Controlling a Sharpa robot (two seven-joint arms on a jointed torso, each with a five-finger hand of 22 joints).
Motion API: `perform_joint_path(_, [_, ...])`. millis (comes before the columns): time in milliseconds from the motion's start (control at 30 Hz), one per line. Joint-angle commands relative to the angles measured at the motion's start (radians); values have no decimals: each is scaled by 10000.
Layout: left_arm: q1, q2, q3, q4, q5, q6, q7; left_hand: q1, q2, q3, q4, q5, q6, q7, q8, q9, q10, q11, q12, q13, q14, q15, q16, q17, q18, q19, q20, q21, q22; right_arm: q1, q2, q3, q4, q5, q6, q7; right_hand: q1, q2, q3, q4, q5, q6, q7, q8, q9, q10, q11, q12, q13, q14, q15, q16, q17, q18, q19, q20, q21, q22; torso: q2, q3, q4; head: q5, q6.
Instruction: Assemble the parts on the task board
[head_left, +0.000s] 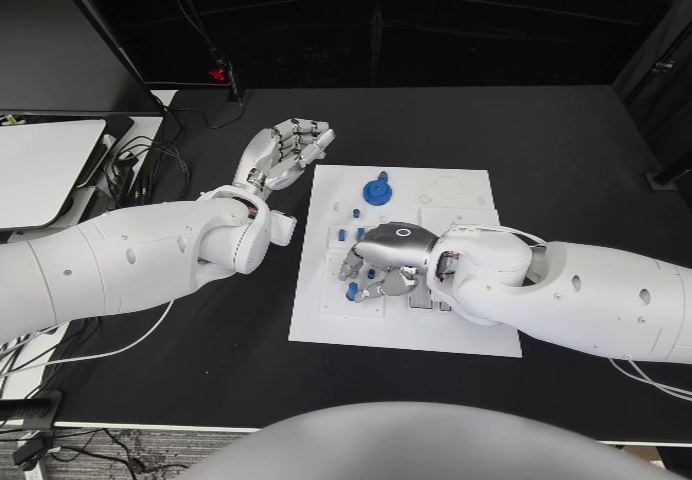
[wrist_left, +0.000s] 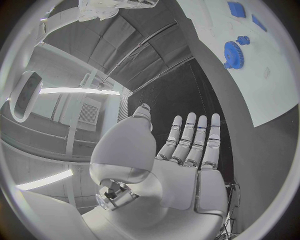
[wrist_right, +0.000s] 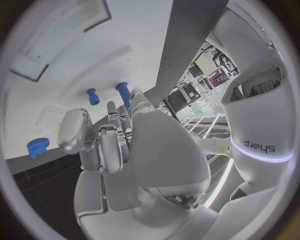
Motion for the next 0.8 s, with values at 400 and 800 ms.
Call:
perform_joint_path(400, [4,-23,9,9,5,96,910,-32,107,-88,12,56,-85,1272,49,-14,-47,3,44,-13,-50,-19,62,-20,40,76,-20,44,-19,149,-1834,16,635,5561,-2640,1506,-293,112,-301,-33,271,-640,112,167,46,-457,97,567,56,-906,168,-1957,-3318,712,-1784,205,-3747,-1092,-51,-22,10,-229,-1])
perform_joint_path(800, [-44,19,8,-32,5,104,911,-33,106,-96,12,56,-91,1273,51,-17,-51,4,48,-14,-50,-19,67,-26,40,77,-20,44,-21,345,-3508,3,958,9189,-2174,1642,-1155,784,-1217,56,1678,-1674,-306,686,99,-240,-233,3103,1344,-4662,108,-4350,-7070,954,-4048,186,-6926,-2598,-93,-58,-13,-836,21])
